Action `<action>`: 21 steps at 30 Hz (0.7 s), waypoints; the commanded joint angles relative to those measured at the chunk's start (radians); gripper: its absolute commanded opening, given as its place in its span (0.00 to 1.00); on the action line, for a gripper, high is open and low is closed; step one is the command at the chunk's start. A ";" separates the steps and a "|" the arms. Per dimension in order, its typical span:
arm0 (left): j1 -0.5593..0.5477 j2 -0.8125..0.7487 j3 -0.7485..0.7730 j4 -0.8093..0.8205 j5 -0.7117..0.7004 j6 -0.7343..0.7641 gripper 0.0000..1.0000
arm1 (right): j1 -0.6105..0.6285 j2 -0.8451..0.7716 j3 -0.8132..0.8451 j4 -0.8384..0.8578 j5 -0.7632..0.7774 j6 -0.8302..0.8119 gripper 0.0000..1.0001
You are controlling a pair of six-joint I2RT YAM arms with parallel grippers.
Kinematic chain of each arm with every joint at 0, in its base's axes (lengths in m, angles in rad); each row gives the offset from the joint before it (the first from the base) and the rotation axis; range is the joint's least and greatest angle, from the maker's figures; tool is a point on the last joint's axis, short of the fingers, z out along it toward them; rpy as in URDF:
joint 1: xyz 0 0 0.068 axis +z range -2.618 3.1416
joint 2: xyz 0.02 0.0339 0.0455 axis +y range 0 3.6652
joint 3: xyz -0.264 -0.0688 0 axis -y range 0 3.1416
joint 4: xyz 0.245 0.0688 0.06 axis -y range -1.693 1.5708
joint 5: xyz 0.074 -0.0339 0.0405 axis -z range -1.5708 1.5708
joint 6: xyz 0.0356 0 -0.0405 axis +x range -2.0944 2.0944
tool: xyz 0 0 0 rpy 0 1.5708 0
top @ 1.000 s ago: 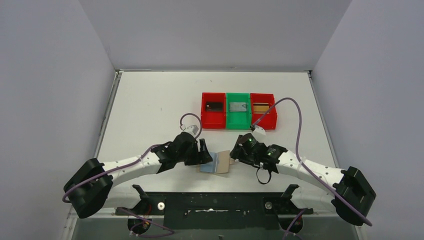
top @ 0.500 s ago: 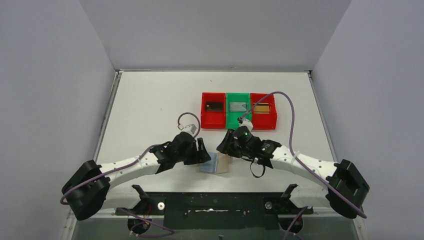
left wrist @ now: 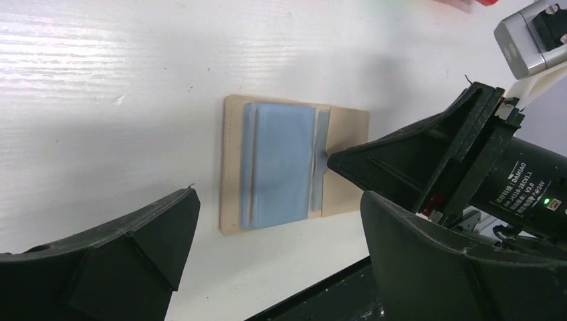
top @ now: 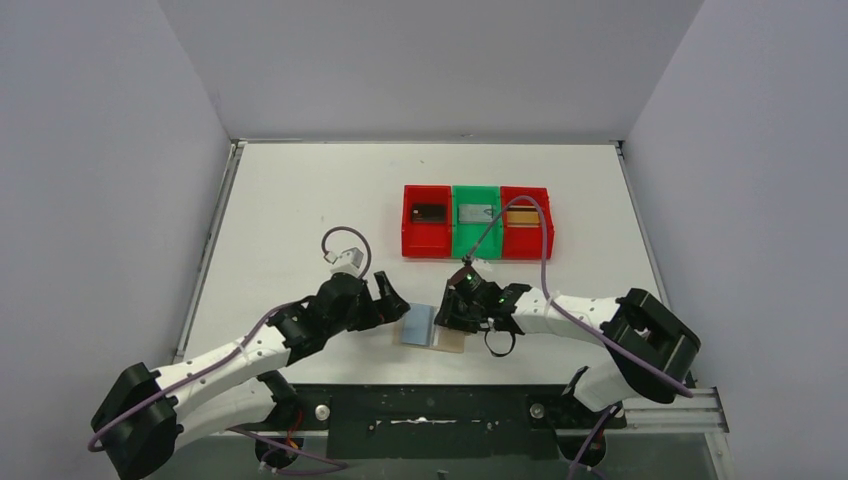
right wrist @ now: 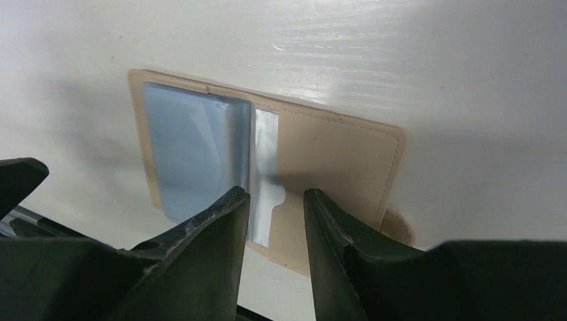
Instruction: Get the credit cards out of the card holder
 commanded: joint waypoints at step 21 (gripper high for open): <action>0.014 0.311 0.065 0.231 0.287 0.028 0.58 | 0.014 0.017 -0.038 -0.013 0.104 0.055 0.36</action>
